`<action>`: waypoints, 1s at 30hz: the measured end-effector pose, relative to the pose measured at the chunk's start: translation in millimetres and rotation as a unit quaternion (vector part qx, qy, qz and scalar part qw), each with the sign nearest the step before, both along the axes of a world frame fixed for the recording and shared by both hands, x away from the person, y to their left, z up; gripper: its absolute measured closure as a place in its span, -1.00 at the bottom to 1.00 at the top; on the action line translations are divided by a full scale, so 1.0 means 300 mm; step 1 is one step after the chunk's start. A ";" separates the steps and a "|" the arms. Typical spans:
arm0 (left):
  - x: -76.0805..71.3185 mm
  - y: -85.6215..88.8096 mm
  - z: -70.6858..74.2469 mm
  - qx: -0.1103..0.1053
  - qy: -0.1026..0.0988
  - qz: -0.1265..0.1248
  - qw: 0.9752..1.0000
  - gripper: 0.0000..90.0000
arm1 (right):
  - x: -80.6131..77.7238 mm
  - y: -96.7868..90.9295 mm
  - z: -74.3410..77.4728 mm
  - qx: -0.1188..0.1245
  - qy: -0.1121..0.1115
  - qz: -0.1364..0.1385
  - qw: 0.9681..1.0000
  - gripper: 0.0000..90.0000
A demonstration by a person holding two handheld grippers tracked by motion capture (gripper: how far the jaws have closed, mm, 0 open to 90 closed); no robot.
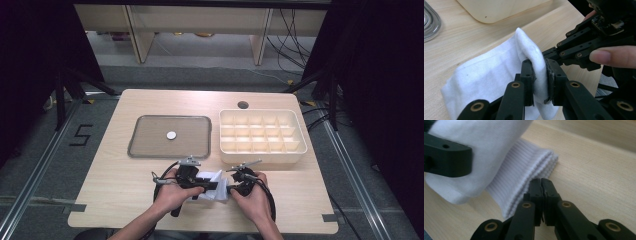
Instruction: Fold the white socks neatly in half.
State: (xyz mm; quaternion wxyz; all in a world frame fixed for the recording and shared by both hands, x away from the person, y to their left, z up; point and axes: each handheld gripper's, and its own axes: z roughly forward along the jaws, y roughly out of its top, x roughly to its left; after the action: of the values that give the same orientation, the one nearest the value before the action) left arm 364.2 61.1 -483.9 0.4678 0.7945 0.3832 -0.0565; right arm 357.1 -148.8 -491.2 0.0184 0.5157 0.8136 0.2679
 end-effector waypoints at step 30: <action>0.018 -0.013 -0.011 0.008 -0.016 0.025 1.000 0.67 | -0.005 0.014 -0.004 0.000 -0.001 0.009 1.000 0.93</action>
State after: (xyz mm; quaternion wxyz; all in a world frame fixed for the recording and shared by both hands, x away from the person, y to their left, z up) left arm 369.6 57.3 -487.3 0.4688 0.7892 0.3957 -0.0294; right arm 355.6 -144.6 -492.4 0.0171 0.5083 0.8179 0.2689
